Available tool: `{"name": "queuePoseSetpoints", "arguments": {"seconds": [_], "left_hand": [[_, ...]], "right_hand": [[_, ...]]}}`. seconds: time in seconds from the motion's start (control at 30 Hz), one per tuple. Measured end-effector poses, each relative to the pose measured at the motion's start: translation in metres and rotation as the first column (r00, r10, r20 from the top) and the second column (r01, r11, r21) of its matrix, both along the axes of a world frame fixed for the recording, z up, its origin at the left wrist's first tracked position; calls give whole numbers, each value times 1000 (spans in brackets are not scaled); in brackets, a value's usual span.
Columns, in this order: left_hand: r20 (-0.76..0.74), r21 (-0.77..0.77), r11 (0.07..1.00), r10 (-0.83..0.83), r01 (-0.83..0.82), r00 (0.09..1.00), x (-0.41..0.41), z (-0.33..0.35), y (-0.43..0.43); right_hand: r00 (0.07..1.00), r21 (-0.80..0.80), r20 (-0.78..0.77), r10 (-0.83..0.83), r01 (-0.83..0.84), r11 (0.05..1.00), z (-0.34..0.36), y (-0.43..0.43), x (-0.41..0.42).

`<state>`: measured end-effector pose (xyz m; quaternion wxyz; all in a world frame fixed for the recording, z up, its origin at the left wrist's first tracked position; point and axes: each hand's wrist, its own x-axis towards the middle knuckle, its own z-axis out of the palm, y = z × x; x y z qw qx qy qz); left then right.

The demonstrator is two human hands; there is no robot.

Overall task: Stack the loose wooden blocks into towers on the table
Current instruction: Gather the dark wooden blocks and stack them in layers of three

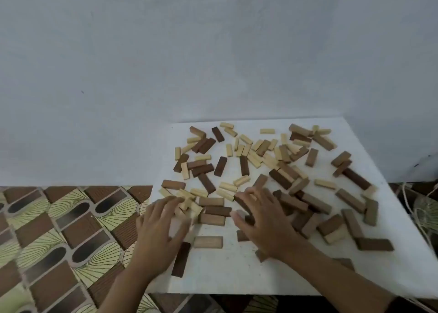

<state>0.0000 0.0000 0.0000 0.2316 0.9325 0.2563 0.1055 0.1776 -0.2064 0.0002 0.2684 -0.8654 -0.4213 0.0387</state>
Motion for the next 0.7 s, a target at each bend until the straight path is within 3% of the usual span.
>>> {"name": "queuePoseSetpoints", "arguments": {"seconds": [0.13, 0.33, 0.7], "left_hand": [[-99, 110, 992, -57, 68, 993, -13, -48, -11], [-16, 190, 978, -88, 89, 996, 13, -68, 4], [-74, 223, 958, -168, 181, 983, 43, -70, 24]], "right_hand": [[994, -137, 62, 91, -82, 987, -36, 11, -24], [983, -225, 171, 65, -25, 974, -46, 31, -29], [995, -332, 95, -14, 45, 942, -45, 41, -29]]}}
